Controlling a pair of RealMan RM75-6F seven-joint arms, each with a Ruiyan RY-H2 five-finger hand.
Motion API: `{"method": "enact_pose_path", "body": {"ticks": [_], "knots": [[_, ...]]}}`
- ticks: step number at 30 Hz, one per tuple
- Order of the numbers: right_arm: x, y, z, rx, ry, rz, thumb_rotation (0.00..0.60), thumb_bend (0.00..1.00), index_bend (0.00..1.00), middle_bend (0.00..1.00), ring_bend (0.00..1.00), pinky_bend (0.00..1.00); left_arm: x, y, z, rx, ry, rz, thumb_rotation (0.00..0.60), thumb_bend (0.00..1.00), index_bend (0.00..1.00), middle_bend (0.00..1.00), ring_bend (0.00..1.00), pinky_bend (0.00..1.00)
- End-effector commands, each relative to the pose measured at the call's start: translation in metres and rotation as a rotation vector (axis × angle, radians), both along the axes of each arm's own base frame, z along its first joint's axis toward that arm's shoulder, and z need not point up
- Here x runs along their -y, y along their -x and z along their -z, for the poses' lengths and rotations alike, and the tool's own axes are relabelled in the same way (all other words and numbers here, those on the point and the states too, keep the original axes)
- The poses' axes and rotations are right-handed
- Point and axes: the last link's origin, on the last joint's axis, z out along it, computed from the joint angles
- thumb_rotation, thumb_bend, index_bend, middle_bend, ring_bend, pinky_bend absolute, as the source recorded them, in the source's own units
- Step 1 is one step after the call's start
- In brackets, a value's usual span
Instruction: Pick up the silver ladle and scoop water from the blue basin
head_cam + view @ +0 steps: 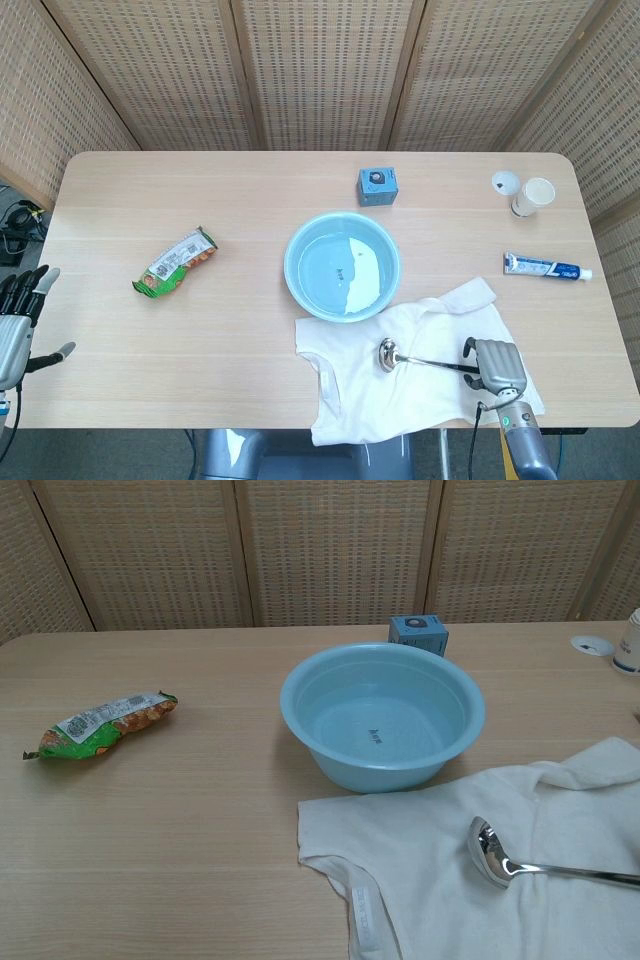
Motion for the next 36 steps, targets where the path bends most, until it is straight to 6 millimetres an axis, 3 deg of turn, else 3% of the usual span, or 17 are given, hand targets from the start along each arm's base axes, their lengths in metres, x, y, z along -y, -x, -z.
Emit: {"method": "enact_pose_path", "body": {"ticks": [1, 10, 36], "knots": [[-0.001, -0.001, 0.005, -0.001, -0.009, -0.009, 0.6, 0.44, 0.5, 0.99, 1.0, 1.0, 0.0, 0.0, 0.0, 0.002, 0.001, -0.001, 0.6, 0.0, 0.0, 0.0, 0.0, 0.0], [0.001, -0.004, 0.018, -0.005, -0.012, -0.021, 0.6, 0.46, 0.51, 0.99, 1.0, 1.0, -0.001, 0.002, -0.002, 0.009, 0.0, -0.007, 0.6, 0.0, 0.0, 0.0, 0.0, 0.0], [0.006, 0.008, 0.027, -0.056, -0.044, -0.002, 0.6, 0.52, 0.54, 0.99, 1.0, 1.0, -0.002, 0.003, -0.003, 0.015, -0.003, -0.016, 0.6, 0.0, 0.0, 0.0, 0.0, 0.0]]}}
